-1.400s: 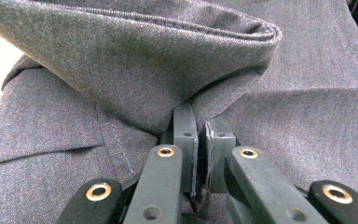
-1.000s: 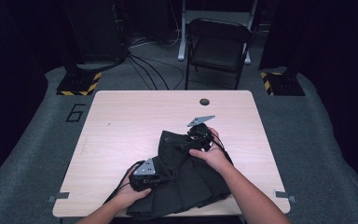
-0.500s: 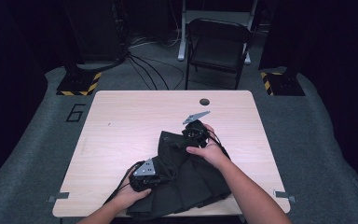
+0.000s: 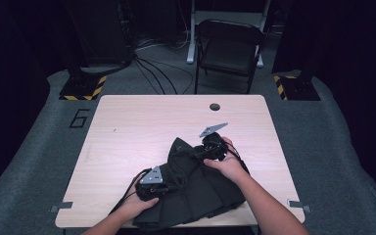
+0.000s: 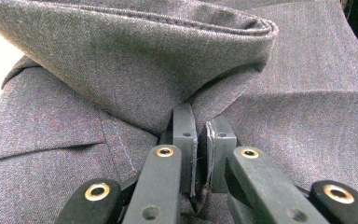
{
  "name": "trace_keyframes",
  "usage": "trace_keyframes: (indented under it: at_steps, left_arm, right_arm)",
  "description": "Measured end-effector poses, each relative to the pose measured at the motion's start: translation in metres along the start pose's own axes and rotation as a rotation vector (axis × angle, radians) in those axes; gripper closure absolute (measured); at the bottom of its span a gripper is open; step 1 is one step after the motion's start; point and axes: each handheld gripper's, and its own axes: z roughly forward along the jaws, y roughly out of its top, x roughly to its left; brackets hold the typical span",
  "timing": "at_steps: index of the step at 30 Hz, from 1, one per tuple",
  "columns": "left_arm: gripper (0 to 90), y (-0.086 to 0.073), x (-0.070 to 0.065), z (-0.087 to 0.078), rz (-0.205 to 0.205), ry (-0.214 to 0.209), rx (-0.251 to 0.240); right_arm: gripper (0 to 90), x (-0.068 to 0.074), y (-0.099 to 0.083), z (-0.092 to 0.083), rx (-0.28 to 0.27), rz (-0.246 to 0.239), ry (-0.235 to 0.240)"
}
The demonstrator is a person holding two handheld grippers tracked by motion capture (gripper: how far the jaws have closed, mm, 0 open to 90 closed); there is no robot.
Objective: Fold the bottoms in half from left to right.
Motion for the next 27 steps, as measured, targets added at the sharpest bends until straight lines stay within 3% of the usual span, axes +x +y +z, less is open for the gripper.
trace_keyframes:
  at_steps: [2, 5, 12, 19, 24, 27]
  left_arm:
    - [84.1, 0.000, 0.001, -0.001, -0.004, -0.006, 0.001]
    - [79.7, 0.000, 0.003, -0.001, -0.059, -0.032, -0.012]
    - [64.3, 0.004, -0.002, -0.004, -0.078, -0.045, -0.008]
    - [53.0, 0.010, -0.008, -0.015, -0.101, -0.020, -0.033]
    - [44.4, 0.017, 0.001, -0.032, -0.164, 0.042, -0.096]
    - [42.9, 0.021, 0.009, -0.039, -0.186, 0.082, -0.096]
  right_arm:
    - [65.2, -0.001, -0.005, -0.001, -0.010, 0.005, 0.011]
    - [69.1, -0.002, -0.012, -0.002, -0.039, 0.008, 0.008]
    - [70.0, -0.003, -0.020, -0.004, -0.082, 0.025, 0.011]
    - [69.6, -0.005, -0.024, -0.007, -0.104, 0.034, 0.014]
    - [69.0, -0.005, -0.026, -0.008, -0.114, 0.035, 0.016]
    - [68.6, -0.005, -0.026, -0.008, -0.115, 0.034, 0.012]
